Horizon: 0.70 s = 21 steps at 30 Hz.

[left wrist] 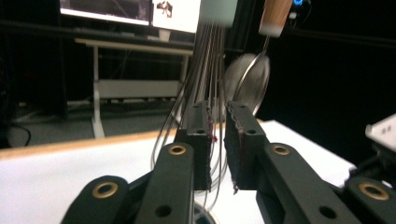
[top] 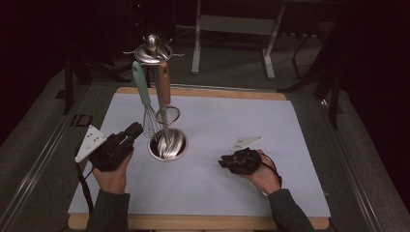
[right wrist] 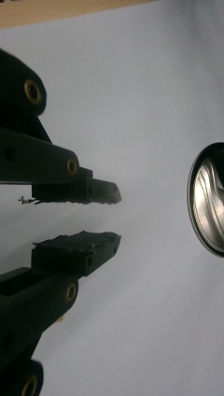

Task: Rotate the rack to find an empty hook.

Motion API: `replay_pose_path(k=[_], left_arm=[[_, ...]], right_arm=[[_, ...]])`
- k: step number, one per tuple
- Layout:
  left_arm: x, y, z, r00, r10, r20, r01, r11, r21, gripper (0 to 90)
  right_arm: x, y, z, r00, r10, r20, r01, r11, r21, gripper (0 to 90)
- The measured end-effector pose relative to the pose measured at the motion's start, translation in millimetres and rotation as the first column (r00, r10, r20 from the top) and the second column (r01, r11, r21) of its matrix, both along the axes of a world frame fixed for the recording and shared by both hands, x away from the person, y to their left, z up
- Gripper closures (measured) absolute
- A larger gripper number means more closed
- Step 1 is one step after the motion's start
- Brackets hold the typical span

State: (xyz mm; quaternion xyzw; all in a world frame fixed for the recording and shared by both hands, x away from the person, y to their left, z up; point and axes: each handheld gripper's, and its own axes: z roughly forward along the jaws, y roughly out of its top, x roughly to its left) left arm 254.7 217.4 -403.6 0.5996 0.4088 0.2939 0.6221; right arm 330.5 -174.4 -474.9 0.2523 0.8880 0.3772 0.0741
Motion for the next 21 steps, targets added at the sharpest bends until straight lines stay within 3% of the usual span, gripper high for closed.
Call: replay_pose_path(k=[4,7,13,21], left_arm=[[0.7,-1.1,14.1,0.9992,0.0,0.04,0.0,1.0,-0.006,83.9],[1.4,-3.0,29.9,0.9968,-0.006,0.08,0.006,1.0,-0.005,87.4],[3.0,-4.7,48.0,0.9912,0.0,0.133,0.001,1.0,-0.004,89.8],[7.1,-1.5,69.5,0.972,0.02,0.234,0.001,0.9962,-0.088,90.0]], right_arm=[[-2.2,-5.6,-6.1,0.9997,-0.019,-0.015,0.019,1.0,0.025,77.8],[-5.2,-11.0,-15.5,0.9994,-0.031,-0.013,0.032,0.998,0.054,86.0],[-8.5,-13.9,-25.3,0.9986,-0.045,-0.026,0.046,0.998,0.048,89.6],[-10.2,-17.4,-28.7,0.9972,-0.071,-0.021,0.072,0.995,0.062,89.7]])
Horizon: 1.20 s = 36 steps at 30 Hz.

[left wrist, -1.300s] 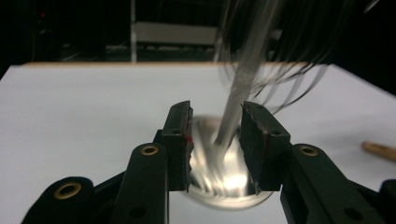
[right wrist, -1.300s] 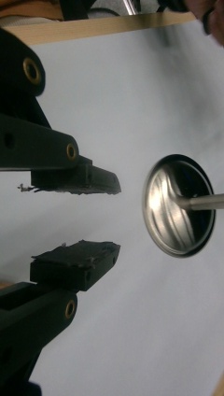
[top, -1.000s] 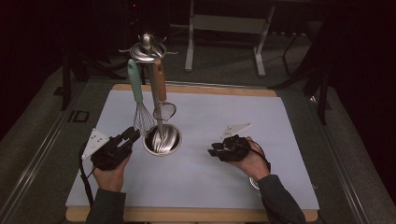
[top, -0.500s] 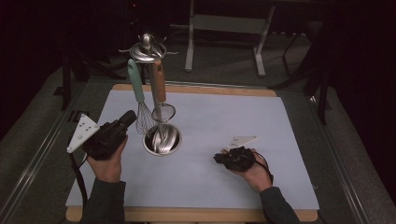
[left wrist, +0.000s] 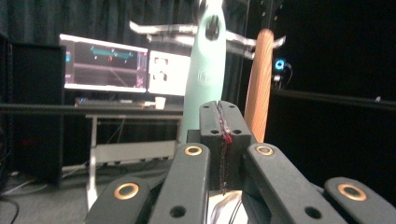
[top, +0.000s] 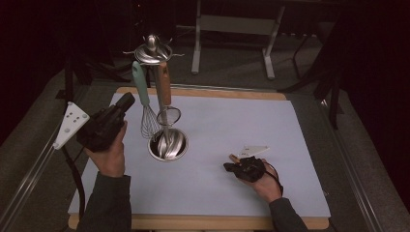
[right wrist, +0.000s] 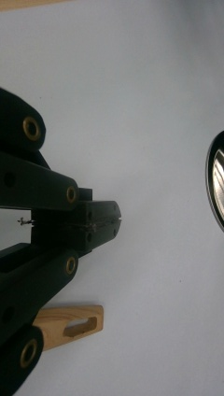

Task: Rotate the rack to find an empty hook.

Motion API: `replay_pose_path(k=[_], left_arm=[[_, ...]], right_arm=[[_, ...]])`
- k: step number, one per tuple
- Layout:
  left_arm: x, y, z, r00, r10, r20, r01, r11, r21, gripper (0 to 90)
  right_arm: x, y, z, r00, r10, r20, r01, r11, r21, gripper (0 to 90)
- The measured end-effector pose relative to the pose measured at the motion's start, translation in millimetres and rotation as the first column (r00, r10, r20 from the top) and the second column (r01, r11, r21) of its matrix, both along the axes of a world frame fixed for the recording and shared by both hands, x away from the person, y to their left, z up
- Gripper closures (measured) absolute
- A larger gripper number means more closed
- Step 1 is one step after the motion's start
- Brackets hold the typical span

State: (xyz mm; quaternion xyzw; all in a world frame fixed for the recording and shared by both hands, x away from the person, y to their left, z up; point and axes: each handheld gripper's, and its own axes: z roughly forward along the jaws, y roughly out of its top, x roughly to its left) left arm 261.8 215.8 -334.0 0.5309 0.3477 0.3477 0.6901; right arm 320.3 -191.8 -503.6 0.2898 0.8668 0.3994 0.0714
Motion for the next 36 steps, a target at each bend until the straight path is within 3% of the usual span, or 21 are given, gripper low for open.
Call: replay_pose_path(k=[4,10,13,25,36], left_arm=[[2.6,-0.7,5.7,0.9999,-0.004,0.017,0.005,0.9998,-0.02,90.0],[8.7,-7.8,25.4,0.9956,-0.002,0.094,0.006,0.9991,-0.041,90.0],[12.3,-11.1,32.1,0.9939,-0.005,0.111,0.009,0.9991,-0.041,90.0],[23.4,-14.8,40.1,0.9964,0.014,0.084,-0.012,0.9995,-0.03,90.0],[23.2,-8.1,43.9,0.9963,0.044,0.074,-0.043,0.999,-0.011,90.0]], right_arm=[[-0.8,0.1,-0.7,1.0,0.001,0.003,-0.001,1.0,-0.007,89.6],[-1.5,0.1,-2.3,0.9999,0.009,0.011,-0.009,1.0,-0.01,89.6],[-1.8,-0.5,-3.2,1.0,0.008,0.004,-0.008,1.0,-0.004,89.3],[-0.7,-4.3,-8.2,0.9999,0.003,-0.012,-0.003,1.0,0.016,88.6],[-1.2,-4.4,-8.9,0.9999,0.004,-0.013,-0.004,1.0,0.019,87.5]])
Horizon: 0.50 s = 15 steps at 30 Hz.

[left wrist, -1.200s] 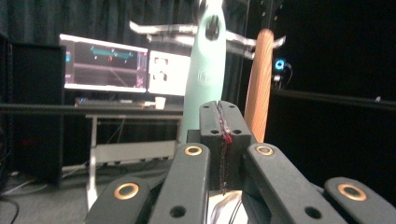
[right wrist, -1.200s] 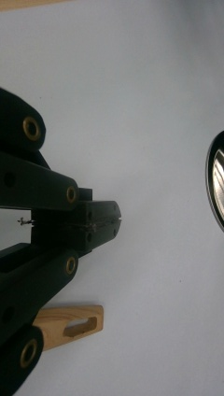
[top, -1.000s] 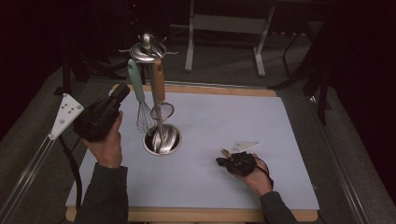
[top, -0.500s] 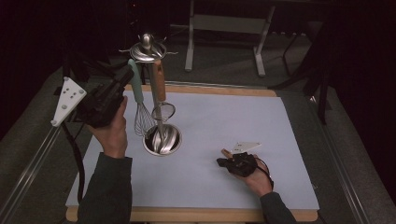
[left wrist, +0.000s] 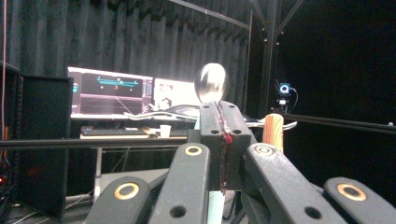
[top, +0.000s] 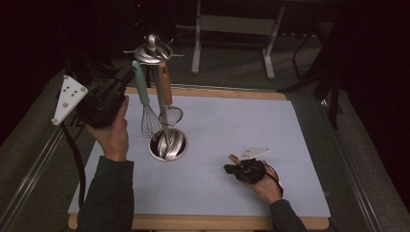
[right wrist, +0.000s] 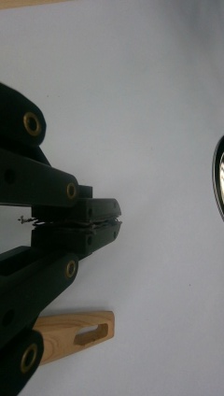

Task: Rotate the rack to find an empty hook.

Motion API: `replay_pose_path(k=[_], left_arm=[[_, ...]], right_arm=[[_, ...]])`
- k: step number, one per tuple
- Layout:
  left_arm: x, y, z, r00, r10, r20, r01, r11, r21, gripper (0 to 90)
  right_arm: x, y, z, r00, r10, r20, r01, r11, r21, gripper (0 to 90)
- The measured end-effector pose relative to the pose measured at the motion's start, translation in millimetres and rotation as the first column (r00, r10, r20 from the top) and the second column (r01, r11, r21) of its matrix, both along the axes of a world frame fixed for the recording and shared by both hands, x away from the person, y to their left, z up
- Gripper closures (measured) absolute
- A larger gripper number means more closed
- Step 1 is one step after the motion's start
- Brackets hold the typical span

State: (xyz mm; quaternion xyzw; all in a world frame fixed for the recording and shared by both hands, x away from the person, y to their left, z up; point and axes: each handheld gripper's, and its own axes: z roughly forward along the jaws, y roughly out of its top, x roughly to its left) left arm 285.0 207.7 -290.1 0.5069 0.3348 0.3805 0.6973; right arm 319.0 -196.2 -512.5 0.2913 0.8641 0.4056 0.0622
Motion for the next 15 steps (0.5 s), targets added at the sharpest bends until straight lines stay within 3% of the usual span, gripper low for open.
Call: replay_pose_path(k=[3,6,11,15], left_arm=[[-1.1,-1.4,1.4,0.9998,0.019,0.0,-0.019,0.9995,0.026,90.0],[-1.5,-1.7,1.7,0.9998,0.021,0.0,-0.021,0.9995,0.025,90.0],[-5.0,-3.9,3.9,0.9996,-0.003,0.029,0.002,0.9993,0.036,90.0],[-1.3,-5.0,5.0,0.9999,0.013,0.01,-0.014,0.9989,0.044,90.0]], right_arm=[[0.0,0.1,-0.6,1.0,0.0,-0.002,0.0,1.0,-0.003,87.5],[0.1,0.2,-1.1,1.0,0.002,-0.004,-0.002,1.0,-0.005,87.5],[-0.3,-0.2,-1.1,1.0,0.0,-0.005,0.0,1.0,-0.005,87.5],[-0.5,-0.6,-1.0,1.0,-0.001,-0.003,0.001,1.0,-0.004,87.5]])
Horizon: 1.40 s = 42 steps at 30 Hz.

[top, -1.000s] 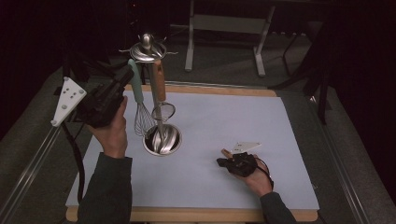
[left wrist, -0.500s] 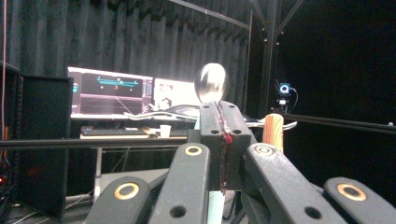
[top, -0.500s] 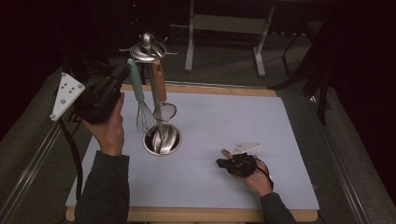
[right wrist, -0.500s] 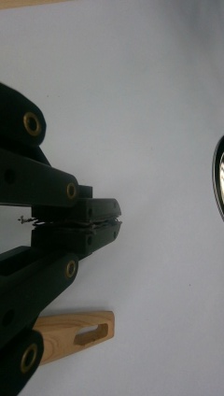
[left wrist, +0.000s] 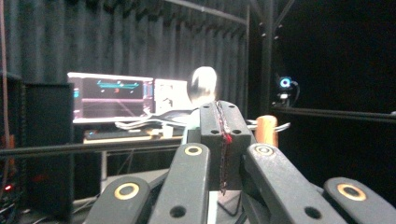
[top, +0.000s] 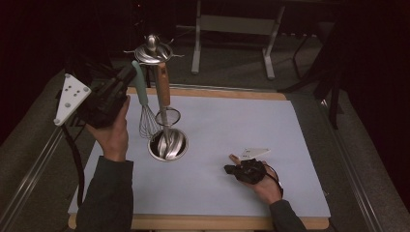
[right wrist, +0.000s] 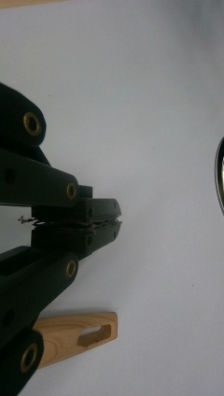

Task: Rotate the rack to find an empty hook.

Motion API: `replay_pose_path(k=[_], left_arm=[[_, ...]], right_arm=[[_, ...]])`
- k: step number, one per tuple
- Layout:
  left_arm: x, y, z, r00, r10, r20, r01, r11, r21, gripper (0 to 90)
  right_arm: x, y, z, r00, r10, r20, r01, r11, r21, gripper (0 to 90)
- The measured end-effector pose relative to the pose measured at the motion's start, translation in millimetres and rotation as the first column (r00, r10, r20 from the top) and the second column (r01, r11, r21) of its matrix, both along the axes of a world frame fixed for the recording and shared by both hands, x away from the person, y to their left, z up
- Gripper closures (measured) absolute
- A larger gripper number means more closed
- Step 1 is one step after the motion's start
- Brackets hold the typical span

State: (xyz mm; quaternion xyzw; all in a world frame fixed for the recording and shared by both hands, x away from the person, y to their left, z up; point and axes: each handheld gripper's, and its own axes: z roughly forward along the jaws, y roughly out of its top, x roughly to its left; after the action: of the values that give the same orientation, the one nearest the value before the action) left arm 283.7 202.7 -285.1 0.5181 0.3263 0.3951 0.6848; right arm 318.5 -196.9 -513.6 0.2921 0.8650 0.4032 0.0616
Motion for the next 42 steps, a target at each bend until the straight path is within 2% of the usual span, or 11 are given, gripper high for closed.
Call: replay_pose_path(k=[3,6,10,23,29,36,42], left_arm=[[0.5,0.7,-0.4,1.0,0.002,0.001,-0.002,1.0,-0.006,90.0],[0.5,0.1,0.0,0.9998,0.018,0.002,-0.018,0.9998,0.009,90.0],[2.2,2.1,0.0,0.9999,0.015,-0.002,-0.015,0.9999,-0.005,90.0],[14.4,10.9,1.4,0.9977,0.063,-0.027,-0.063,0.9978,-0.021,90.0],[23.9,16.1,4.5,0.9972,0.056,-0.049,-0.057,0.9979,-0.032,90.0],[31.3,18.5,7.0,0.9956,0.063,-0.07,-0.065,0.9976,-0.025,90.0],[37.7,20.0,7.6,0.995,0.067,-0.073,-0.069,0.9974,-0.023,90.0]], right_arm=[[-0.2,-0.2,0.2,1.0,-0.001,0.001,0.001,1.0,-0.002,87.5],[0.0,-0.9,-0.1,1.0,-0.002,0.0,0.002,1.0,-0.001,87.5],[-0.2,-0.7,0.0,1.0,-0.001,0.001,0.001,1.0,-0.004,87.5],[-0.3,-1.6,-0.3,1.0,-0.008,-0.002,0.008,1.0,-0.002,87.5],[-0.1,-3.1,0.5,0.9999,-0.011,0.001,0.011,1.0,0.001,87.6],[0.7,-5.1,0.8,0.9999,-0.017,0.002,0.017,1.0,0.005,87.6],[1.0,-6.3,1.9,0.9998,-0.018,0.003,0.018,1.0,0.008,87.7]])
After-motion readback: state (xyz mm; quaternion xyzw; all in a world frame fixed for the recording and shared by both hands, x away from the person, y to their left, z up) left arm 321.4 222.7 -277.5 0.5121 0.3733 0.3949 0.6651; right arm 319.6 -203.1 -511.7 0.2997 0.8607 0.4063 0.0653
